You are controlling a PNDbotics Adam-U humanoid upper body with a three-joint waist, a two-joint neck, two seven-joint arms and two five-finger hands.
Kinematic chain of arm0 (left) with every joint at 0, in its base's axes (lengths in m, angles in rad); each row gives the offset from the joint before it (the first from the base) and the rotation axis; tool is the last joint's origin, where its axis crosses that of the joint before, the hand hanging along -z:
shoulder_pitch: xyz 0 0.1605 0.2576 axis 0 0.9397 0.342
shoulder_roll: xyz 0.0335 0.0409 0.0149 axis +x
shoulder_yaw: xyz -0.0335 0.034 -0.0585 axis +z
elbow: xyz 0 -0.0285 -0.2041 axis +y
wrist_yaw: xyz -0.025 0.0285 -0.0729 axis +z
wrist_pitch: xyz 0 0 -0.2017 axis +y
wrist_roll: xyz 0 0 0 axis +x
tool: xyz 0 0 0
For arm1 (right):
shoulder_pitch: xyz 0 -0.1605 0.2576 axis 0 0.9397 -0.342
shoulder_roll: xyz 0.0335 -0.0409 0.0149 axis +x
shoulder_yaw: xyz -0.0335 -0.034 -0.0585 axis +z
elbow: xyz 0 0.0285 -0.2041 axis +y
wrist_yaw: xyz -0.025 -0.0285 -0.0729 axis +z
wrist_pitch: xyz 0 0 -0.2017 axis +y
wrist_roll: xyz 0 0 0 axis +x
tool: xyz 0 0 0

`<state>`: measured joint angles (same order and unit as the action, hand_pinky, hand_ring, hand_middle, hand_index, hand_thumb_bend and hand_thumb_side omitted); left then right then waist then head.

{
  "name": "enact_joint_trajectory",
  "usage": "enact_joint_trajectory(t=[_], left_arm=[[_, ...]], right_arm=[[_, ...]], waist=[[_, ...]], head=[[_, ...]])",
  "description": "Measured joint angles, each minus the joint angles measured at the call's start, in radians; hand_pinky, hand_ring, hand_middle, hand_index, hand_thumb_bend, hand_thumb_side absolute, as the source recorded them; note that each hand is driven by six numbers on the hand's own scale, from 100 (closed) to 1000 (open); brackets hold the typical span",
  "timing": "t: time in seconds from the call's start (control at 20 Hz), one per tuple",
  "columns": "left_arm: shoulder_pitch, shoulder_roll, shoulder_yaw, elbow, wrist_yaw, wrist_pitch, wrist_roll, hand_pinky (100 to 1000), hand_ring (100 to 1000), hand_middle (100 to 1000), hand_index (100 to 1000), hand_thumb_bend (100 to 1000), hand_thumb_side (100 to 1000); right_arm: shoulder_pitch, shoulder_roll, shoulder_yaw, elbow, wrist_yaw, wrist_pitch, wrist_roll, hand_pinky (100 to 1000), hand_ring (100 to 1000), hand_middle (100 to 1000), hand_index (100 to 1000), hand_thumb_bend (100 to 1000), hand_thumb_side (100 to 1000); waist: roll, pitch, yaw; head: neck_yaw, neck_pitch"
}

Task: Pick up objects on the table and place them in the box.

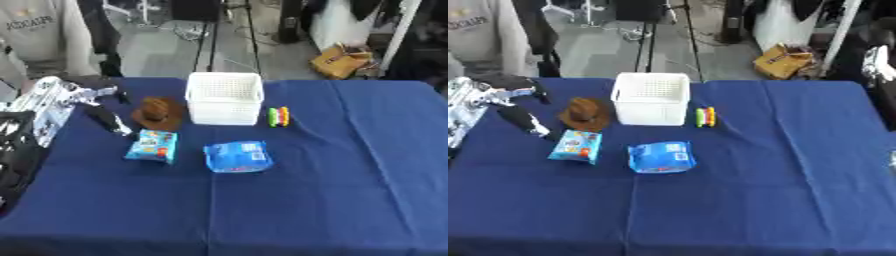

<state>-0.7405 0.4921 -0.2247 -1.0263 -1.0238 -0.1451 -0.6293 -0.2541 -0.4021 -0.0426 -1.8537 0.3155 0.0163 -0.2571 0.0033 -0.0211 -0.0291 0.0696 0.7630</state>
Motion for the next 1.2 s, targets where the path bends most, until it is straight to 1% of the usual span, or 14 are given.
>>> enact_joint_trajectory(t=[0.35, 0.5, 0.55, 0.6, 0.65, 0.7, 0.75, 0.8, 1.0, 1.2], left_arm=[[0.0, -0.05, 0.013, 0.046, -0.112, -0.071, 0.078, 961, 866, 738, 812, 932, 601], [0.0, -0.064, 0.02, 0.063, -0.16, -0.103, 0.113, 968, 875, 775, 841, 923, 608], [-0.001, -0.067, 0.024, 0.069, -0.176, -0.11, 0.123, 968, 875, 775, 841, 923, 608], [-0.002, -0.072, 0.028, 0.077, -0.192, -0.115, 0.131, 966, 881, 812, 865, 919, 613], [-0.004, -0.076, 0.032, 0.085, -0.208, -0.119, 0.137, 966, 881, 812, 865, 919, 613], [-0.007, -0.081, 0.038, 0.094, -0.221, -0.122, 0.142, 957, 884, 838, 888, 913, 613], [-0.008, -0.086, 0.044, 0.104, -0.23, -0.124, 0.146, 957, 884, 838, 888, 913, 613], [-0.008, -0.092, 0.05, 0.115, -0.235, -0.126, 0.149, 951, 884, 848, 898, 883, 597], [-0.015, -0.11, 0.069, 0.16, -0.234, -0.125, 0.152, 962, 895, 855, 903, 878, 587], [-0.027, -0.12, 0.077, 0.19, -0.225, -0.136, 0.133, 965, 897, 855, 901, 868, 581]], right_arm=[[0.0, 0.0, 0.0, 0.0, 0.0, 0.0, 0.0, 548, 671, 702, 825, 100, 705], [0.0, 0.0, 0.0, 0.0, 0.0, 0.0, 0.0, 548, 671, 702, 825, 100, 705], [0.0, 0.0, 0.0, 0.0, 0.0, 0.0, 0.0, 548, 671, 702, 825, 100, 705], [0.0, 0.0, 0.0, 0.0, 0.0, -0.001, 0.001, 548, 671, 702, 826, 100, 705], [0.001, 0.0, 0.0, 0.0, 0.0, -0.001, 0.001, 548, 671, 702, 826, 100, 705], [0.001, 0.0, 0.0, 0.0, 0.0, -0.002, 0.002, 548, 671, 702, 825, 100, 706], [0.001, 0.0, 0.0, 0.0, 0.0, -0.002, 0.002, 548, 671, 702, 825, 100, 706], [0.001, 0.0, 0.0, 0.0, 0.0, -0.002, 0.002, 548, 671, 702, 826, 100, 706], [0.001, 0.0, 0.001, 0.002, 0.0, -0.003, 0.004, 549, 671, 702, 826, 100, 707], [0.001, 0.0, 0.001, 0.002, -0.001, -0.003, 0.006, 549, 671, 702, 826, 100, 707]], waist=[[-0.001, 0.0, 0.0], [-0.001, 0.0, 0.001], [-0.001, 0.0, 0.002], [-0.001, 0.0, 0.002], [-0.001, 0.0, 0.002], [-0.002, 0.0, 0.002], [-0.002, 0.0, 0.002], [-0.002, 0.0, 0.002], [-0.003, 0.0, 0.0], [-0.003, 0.0, -0.004]], head=[[0.0, 0.0], [0.0, 0.0], [0.0, 0.0], [0.0, 0.0], [0.0, 0.0], [0.0, 0.0], [-0.001, 0.0], [-0.001, 0.0], [-0.003, 0.0], [-0.003, 0.0]])
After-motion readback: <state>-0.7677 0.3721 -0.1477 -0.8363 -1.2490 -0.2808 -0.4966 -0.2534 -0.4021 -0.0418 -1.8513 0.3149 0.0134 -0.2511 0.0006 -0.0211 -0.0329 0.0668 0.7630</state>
